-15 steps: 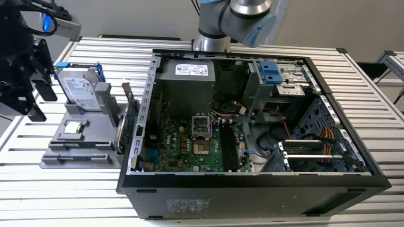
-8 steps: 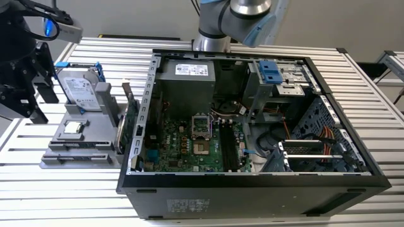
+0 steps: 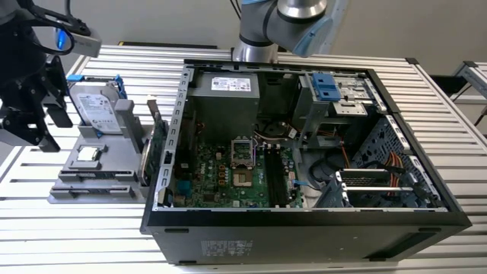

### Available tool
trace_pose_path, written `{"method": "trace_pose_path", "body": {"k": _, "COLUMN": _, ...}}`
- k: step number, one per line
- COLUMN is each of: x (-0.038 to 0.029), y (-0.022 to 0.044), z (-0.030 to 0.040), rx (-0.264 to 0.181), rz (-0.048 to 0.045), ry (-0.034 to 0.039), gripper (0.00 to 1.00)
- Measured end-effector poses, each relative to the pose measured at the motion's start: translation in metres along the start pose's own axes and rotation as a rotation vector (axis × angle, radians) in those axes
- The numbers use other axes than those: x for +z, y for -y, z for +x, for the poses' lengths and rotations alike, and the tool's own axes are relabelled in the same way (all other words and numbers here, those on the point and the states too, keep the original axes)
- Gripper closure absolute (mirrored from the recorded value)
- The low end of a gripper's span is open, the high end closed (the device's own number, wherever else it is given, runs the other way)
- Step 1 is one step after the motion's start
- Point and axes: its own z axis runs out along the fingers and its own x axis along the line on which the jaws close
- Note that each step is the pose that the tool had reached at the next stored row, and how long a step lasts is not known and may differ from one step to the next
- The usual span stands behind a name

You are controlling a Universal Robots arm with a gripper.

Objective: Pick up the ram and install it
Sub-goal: 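Pick up the ram and move it above insertion slot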

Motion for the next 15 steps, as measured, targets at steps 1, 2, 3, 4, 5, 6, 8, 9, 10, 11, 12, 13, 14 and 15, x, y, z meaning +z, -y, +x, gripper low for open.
{"method": "trace_pose_path", "body": {"k": 1, "x": 0.0008, "y": 0.0000, "z": 0.0000, "rx": 0.000, "rz": 0.0000, "ry": 0.0000, "gripper": 0.00}}
{"method": "trace_pose_path", "body": {"k": 2, "x": 0.0016, "y": 0.0000, "z": 0.0000, "rx": 0.000, "rz": 0.0000, "ry": 0.0000, "gripper": 0.00}}
{"method": "trace_pose_path", "body": {"k": 3, "x": 0.0024, "y": 0.0001, "z": 0.0000, "rx": 0.000, "rz": 0.0000, "ry": 0.0000, "gripper": 0.00}}
{"method": "trace_pose_path", "body": {"k": 4, "x": 0.0033, "y": 0.0001, "z": 0.0000, "rx": 0.000, "rz": 0.0000, "ry": 0.0000, "gripper": 0.00}}
{"method": "trace_pose_path", "body": {"k": 5, "x": 0.0041, "y": 0.0001, "z": -0.0001, "rx": 0.000, "rz": 0.0000, "ry": 0.0000, "gripper": 0.00}}
{"method": "trace_pose_path", "body": {"k": 6, "x": 0.0050, "y": 0.0001, "z": -0.0001, "rx": 0.000, "rz": 0.0001, "ry": 0.0001, "gripper": 0.00}}
{"method": "trace_pose_path", "body": {"k": 8, "x": 0.0067, "y": 0.0002, "z": -0.0001, "rx": 0.000, "rz": 0.0000, "ry": -0.0001, "gripper": 0.00}}
{"method": "trace_pose_path", "body": {"k": 9, "x": 0.0078, "y": 0.0002, "z": -0.0001, "rx": 0.000, "rz": 0.0001, "ry": 0.0001, "gripper": 0.00}}
{"method": "trace_pose_path", "body": {"k": 10, "x": 0.0086, "y": 0.0003, "z": -0.0001, "rx": 0.000, "rz": 0.0001, "ry": 0.0000, "gripper": 0.00}}
{"method": "trace_pose_path", "body": {"k": 11, "x": 0.0094, "y": 0.0003, "z": -0.0001, "rx": 0.000, "rz": 0.0000, "ry": 0.0000, "gripper": 0.00}}
{"method": "trace_pose_path", "body": {"k": 12, "x": 0.0103, "y": 0.0003, "z": -0.0001, "rx": 0.000, "rz": 0.0001, "ry": 0.0000, "gripper": 0.00}}
{"method": "trace_pose_path", "body": {"k": 13, "x": 0.0112, "y": 0.0003, "z": -0.0002, "rx": 0.000, "rz": 0.0000, "ry": 0.0000, "gripper": 0.00}}
{"method": "trace_pose_path", "body": {"k": 14, "x": 0.0121, "y": 0.0003, "z": -0.0002, "rx": 0.000, "rz": 0.0000, "ry": 0.0000, "gripper": 0.00}}
{"method": "trace_pose_path", "body": {"k": 15, "x": 0.0131, "y": 0.0004, "z": -0.0002, "rx": 0.000, "rz": 0.0001, "ry": 0.0001, "gripper": 0.00}}
